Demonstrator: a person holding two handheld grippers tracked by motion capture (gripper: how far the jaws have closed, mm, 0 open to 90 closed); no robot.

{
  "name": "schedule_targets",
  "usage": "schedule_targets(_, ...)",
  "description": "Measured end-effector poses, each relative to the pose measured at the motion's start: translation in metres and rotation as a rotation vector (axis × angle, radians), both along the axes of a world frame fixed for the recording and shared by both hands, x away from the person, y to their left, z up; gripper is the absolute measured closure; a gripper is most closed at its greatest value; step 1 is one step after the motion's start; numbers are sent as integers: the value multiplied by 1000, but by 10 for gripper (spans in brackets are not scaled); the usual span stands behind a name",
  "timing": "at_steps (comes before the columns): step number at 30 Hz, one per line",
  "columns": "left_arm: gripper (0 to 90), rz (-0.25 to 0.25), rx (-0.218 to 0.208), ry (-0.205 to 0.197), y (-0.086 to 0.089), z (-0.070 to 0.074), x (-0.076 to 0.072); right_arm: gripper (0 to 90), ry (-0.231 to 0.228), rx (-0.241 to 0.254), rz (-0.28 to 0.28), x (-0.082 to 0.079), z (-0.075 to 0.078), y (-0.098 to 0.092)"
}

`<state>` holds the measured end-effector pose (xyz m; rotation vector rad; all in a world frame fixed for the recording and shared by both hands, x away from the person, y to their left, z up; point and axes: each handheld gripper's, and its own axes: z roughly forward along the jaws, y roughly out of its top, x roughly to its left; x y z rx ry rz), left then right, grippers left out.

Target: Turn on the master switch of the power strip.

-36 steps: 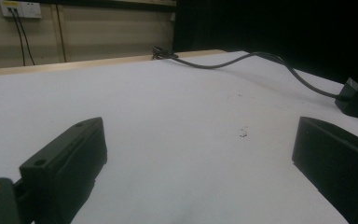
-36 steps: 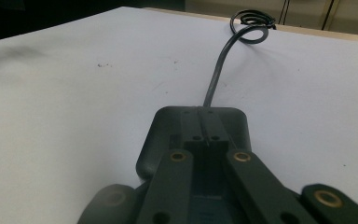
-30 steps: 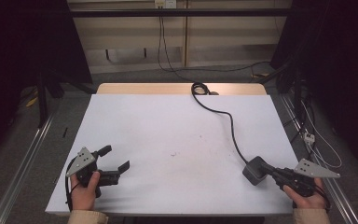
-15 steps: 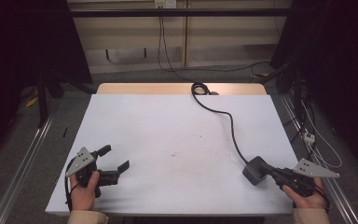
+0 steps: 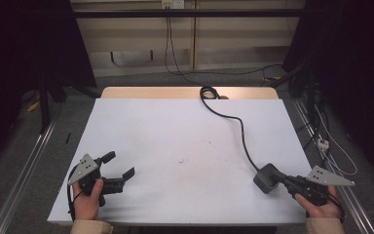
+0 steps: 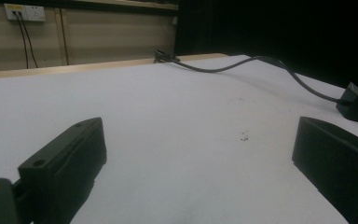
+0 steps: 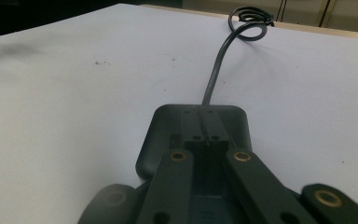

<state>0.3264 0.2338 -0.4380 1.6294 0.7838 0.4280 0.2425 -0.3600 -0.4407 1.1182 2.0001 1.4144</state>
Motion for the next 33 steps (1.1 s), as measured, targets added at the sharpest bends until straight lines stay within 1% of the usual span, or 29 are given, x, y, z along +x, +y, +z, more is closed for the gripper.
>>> schedule_targets(1,26,0,-1,0,0,0,0,900,5,3,3,0,0,0)
schedule_targets(2,26,0,0,0,0,0,0,900,5,-4,2,-1,0,0)
schedule_targets(3,26,-1,0,1,0,0,0,900,-8,-23,1,-1,0,2)
schedule_targets(4,26,-2,1,1,0,0,0,900,-7,-32,2,-1,1,2)
schedule_targets(5,26,-2,2,0,0,0,0,900,-3,-24,4,-1,1,1)
schedule_targets(7,26,-1,1,-3,0,1,0,900,-9,-26,5,-1,1,2)
schedule_targets(8,26,0,0,-4,0,1,0,900,1,-17,1,-1,1,1)
schedule_targets(10,26,1,0,-2,0,1,1,900,-12,-28,0,0,1,2)
schedule_targets(11,26,0,1,-2,0,1,1,900,-6,-14,-6,0,1,2)
schedule_targets(12,26,-2,2,-5,0,1,1,900,-11,-1,-10,0,1,1)
schedule_targets(13,26,-3,3,-4,0,1,1,900,-2,-3,-13,0,2,1)
schedule_targets(14,26,-3,3,-3,0,1,1,900,-4,-6,-25,0,2,0)
schedule_targets(15,26,-2,4,-3,-1,1,2,900,-3,3,-26,0,2,0)
schedule_targets(16,26,-2,3,-2,-1,1,2,900,-1,8,-20,0,2,0)
schedule_targets(19,26,-6,4,-3,-1,1,2,900,1,1,-18,0,2,2)
schedule_targets(20,26,-6,5,-4,-1,1,2,900,-5,-2,-19,0,3,2)
schedule_targets(22,26,-7,4,-4,-1,1,2,900,-9,19,-21,0,4,2)
schedule_targets(24,26,-7,6,-4,-1,1,2,900,-22,24,-21,0,5,2)
schedule_targets(29,26,-7,5,-4,-1,1,2,900,-25,41,-22,1,7,2)
schedule_targets(30,26,-8,6,-5,-1,1,2,888,-25,48,-22,1,7,2)
schedule_targets(31,26,-8,5,-4,-1,1,2,804,-24,55,-25,1,8,2)
schedule_targets(32,26,-8,6,-4,-1,1,2,780,-20,54,-38,1,8,2)
schedule_targets(33,26,-8,4,-4,-1,1,2,782,-19,57,-38,1,9,2)
